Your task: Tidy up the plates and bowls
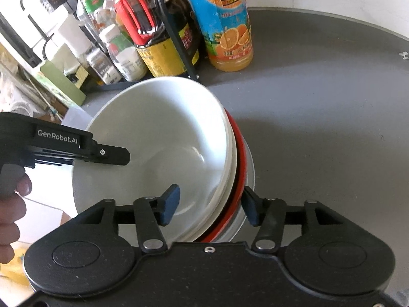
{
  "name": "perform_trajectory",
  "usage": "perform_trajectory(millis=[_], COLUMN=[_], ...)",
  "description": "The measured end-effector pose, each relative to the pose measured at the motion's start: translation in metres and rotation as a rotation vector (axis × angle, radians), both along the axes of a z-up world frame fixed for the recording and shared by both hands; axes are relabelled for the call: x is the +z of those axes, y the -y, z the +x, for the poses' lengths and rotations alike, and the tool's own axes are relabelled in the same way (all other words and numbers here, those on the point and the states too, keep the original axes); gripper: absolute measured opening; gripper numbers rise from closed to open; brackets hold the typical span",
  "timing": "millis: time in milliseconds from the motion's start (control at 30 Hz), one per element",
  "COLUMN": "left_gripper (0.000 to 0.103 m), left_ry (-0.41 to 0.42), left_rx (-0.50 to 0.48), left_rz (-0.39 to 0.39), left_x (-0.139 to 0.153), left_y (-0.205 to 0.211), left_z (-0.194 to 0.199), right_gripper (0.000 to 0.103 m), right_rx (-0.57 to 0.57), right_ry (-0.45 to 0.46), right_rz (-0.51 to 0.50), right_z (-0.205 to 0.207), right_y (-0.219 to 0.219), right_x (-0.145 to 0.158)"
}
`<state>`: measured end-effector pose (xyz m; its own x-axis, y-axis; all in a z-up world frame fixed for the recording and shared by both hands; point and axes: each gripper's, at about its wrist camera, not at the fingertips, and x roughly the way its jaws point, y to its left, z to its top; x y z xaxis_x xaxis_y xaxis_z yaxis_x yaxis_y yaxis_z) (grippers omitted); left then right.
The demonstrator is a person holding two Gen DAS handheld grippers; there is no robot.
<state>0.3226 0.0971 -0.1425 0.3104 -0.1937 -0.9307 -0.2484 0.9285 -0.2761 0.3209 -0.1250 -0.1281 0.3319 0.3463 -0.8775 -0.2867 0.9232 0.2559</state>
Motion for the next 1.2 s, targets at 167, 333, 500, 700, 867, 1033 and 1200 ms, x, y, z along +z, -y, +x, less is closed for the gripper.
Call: perform_trajectory(millis=[167,333,500,700,867,1033,1200], left_gripper=[0.042,0.069,0.08,0.082,0.089,0.093,0.1], left_ry=[0.044,0.105,0.152,0.189,0.217,0.226,0.25], left_rx=[-0.047,-0.069,-0.099,-0.119,-0.103,-0.064,-0.058], left_rz=[0.01,0.052,0.083,0.082,0.097,0.13,0.148], left_x=[0.015,0.033,0.046,0.051,0.06,0.068,0.077], left_y=[0.002,0.004,0.001,-0.012,-0.017,-0.012,0.007], left_z=[-0.005,-0.014,-0.023,-0.027,-0.032,-0.04,-0.054], right_gripper=[0.078,0.084,0.092,0.101,0.103,0.103,0.103], right_rx=[-0.05,-0.133,-0.219,-0.249,-0.259,-0.226,-0.198], right_ry=[0.039,0.068,0.094,0.14,0.175,0.206,0.235], right_rz=[-0.006,0.021,0.043,0.024,0.054,0.064,0.07], right_z=[-0.009,-0.019,-0.026,-0.031,-0.036,-0.044,-0.058], right_y=[0.0,0.003,0.006,0.011,0.022,0.037,0.059], right_x=[0.012,0.023,0.031,0.044,0.054,0.066,0.081])
